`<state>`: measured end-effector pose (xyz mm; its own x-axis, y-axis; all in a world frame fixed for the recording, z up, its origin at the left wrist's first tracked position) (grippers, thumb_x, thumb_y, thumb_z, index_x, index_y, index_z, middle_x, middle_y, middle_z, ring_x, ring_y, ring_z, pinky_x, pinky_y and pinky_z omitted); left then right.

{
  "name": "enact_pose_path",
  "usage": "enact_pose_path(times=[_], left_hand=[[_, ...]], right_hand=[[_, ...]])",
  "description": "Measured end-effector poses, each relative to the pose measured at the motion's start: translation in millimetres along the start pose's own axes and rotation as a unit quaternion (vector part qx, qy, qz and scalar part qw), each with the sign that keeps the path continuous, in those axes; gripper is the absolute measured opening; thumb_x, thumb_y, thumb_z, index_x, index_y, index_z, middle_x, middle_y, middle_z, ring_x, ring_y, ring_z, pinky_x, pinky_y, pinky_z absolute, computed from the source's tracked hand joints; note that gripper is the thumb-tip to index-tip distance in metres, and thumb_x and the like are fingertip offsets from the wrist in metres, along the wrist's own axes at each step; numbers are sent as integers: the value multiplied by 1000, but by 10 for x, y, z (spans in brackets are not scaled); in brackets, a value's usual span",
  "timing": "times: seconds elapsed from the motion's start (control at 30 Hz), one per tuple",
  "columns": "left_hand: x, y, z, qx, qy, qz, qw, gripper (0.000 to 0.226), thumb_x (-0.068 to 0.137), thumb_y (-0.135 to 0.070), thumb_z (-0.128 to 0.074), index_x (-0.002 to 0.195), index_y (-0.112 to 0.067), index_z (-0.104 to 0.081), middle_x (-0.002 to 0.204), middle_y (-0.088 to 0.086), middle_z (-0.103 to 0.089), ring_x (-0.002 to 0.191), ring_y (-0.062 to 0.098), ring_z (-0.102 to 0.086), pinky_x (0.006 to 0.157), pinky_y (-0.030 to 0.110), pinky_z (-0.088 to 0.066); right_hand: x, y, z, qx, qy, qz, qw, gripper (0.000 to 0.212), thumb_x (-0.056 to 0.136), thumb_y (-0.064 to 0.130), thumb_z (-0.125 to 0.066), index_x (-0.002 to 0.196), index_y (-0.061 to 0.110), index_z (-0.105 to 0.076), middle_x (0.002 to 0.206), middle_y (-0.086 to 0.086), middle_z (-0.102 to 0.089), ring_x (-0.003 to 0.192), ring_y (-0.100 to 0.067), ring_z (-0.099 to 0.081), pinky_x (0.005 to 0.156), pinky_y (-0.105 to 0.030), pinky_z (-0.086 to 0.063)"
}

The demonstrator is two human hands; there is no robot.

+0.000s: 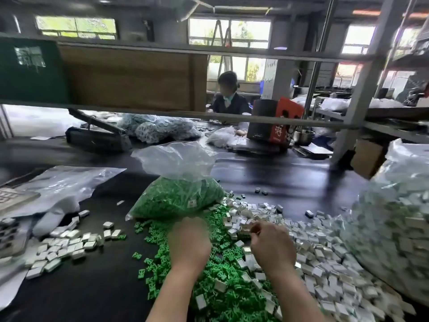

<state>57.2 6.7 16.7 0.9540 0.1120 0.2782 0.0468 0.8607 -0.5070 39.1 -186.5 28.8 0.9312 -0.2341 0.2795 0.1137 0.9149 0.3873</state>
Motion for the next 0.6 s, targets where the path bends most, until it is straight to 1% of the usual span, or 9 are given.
enact_pose_path(times=[0.07, 0.13, 0.27, 0.33, 0.37, 0.43, 0.5, 0.57, 0.6], left_hand=[[46, 52, -65, -4, 5, 5, 1000, 30, 95, -34, -53, 124, -27, -57, 120, -8, -58, 113, 13, -50, 101, 37, -40], [77, 62, -130, -6, 18, -1, 1000, 33, 95, -35, -53, 127, -27, -55, 124, -6, -57, 117, 15, -48, 103, 39, -39], [130, 40, -254, 11, 48, -21, 999, 41, 95, -40, -50, 134, -29, -49, 136, -5, -50, 126, 16, -43, 108, 41, -35], [133, 94, -321, 29, 82, -14, 996, 49, 95, -46, -48, 142, -31, -41, 148, -2, -39, 137, 20, -33, 113, 46, -27], [128, 120, -348, 38, 101, -7, 994, 53, 96, -49, -46, 145, -33, -36, 154, -1, -31, 142, 22, -26, 115, 48, -22], [117, 137, -401, 64, 139, -5, 988, 60, 96, -54, -42, 151, -36, -24, 161, -1, -16, 148, 24, -13, 118, 50, -12], [89, 107, -456, 90, 171, -14, 981, 66, 95, -58, -39, 153, -37, -13, 164, -1, -2, 150, 24, -4, 118, 51, -5], [56, 56, -492, 104, 189, -26, 976, 71, 95, -61, -38, 153, -38, -6, 164, -2, 5, 150, 23, 2, 119, 51, 0], [45, 34, -512, 106, 194, -32, 975, 72, 94, -62, -38, 153, -38, -4, 163, -3, 7, 150, 22, 4, 118, 51, 1]], right_hand=[[51, -105, -15, -38, -9, -22, 999, 22, 99, 20, -48, 114, 24, -64, 96, 8, -65, 92, -12, -55, 81, -27, -52], [79, -178, -72, -62, -9, -28, 998, 29, 99, 19, -47, 123, 26, -60, 105, 6, -64, 97, -13, -53, 83, -28, -50], [106, -216, -179, -94, 4, -19, 995, 38, 98, 20, -45, 134, 29, -53, 119, 5, -59, 104, -14, -45, 77, -28, -38], [120, -290, -193, -102, 8, -30, 994, 41, 96, 19, -47, 136, 30, -52, 125, 5, -56, 108, -15, -40, 77, -30, -34], [116, -317, -200, -102, 10, -37, 994, 45, 95, 18, -48, 139, 31, -49, 129, 5, -54, 112, -17, -39, 80, -31, -35], [109, -353, -229, -115, 25, -45, 992, 54, 94, 19, -49, 145, 32, -41, 139, 2, -47, 122, -21, -36, 93, -35, -38], [103, -368, -255, -124, 44, -52, 990, 61, 92, 17, -48, 150, 32, -32, 147, -2, -40, 129, -25, -31, 102, -39, -34], [99, -354, -270, -128, 58, -50, 989, 67, 90, 14, -47, 151, 33, -28, 150, -1, -37, 130, -25, -30, 102, -40, -33], [100, -345, -275, -129, 59, -45, 989, 67, 90, 13, -46, 151, 34, -29, 149, 0, -40, 129, -25, -31, 99, -40, -33]])
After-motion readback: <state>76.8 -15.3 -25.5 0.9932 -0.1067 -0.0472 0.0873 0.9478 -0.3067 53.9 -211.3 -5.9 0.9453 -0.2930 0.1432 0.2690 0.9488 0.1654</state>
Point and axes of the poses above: each hand's wrist, its own x-axis towards the middle knuckle, its own z-axis out of the back of the hand, y = z × x, the point moved 6 cm from there along x, towards the middle knuckle
